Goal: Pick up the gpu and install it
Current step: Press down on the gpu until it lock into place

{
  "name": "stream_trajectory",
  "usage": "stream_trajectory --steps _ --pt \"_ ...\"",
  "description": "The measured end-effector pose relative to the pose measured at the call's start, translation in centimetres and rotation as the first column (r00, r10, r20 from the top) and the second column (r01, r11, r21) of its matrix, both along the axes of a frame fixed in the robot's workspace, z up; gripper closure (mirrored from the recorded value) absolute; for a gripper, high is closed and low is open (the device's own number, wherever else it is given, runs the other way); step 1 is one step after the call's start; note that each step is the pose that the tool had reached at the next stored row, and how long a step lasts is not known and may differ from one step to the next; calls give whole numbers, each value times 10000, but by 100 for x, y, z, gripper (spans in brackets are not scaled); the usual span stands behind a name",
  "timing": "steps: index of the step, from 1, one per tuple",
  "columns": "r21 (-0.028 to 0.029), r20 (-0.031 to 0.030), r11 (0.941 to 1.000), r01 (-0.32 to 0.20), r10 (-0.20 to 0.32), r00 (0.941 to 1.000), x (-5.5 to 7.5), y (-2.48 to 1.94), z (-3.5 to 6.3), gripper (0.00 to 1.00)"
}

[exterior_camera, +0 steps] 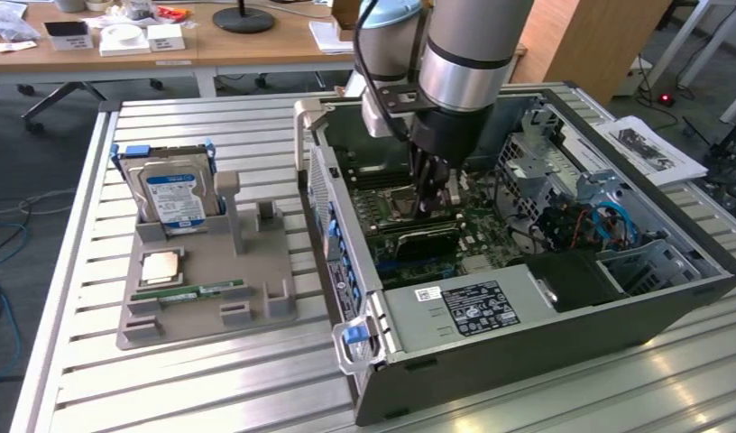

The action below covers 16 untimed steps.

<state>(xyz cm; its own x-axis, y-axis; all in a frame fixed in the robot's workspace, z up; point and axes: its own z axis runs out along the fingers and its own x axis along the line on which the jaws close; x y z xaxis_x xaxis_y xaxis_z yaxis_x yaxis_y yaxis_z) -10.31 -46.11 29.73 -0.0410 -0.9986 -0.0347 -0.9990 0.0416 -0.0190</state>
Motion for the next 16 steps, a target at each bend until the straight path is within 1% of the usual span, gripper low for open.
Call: stream_trajectory --steps 4,16 --pt "-1 0 10000 1 -1 10000 -1 5 -57 89" --pt "1 0 10000 2 -2 10000 1 16 -171 89"
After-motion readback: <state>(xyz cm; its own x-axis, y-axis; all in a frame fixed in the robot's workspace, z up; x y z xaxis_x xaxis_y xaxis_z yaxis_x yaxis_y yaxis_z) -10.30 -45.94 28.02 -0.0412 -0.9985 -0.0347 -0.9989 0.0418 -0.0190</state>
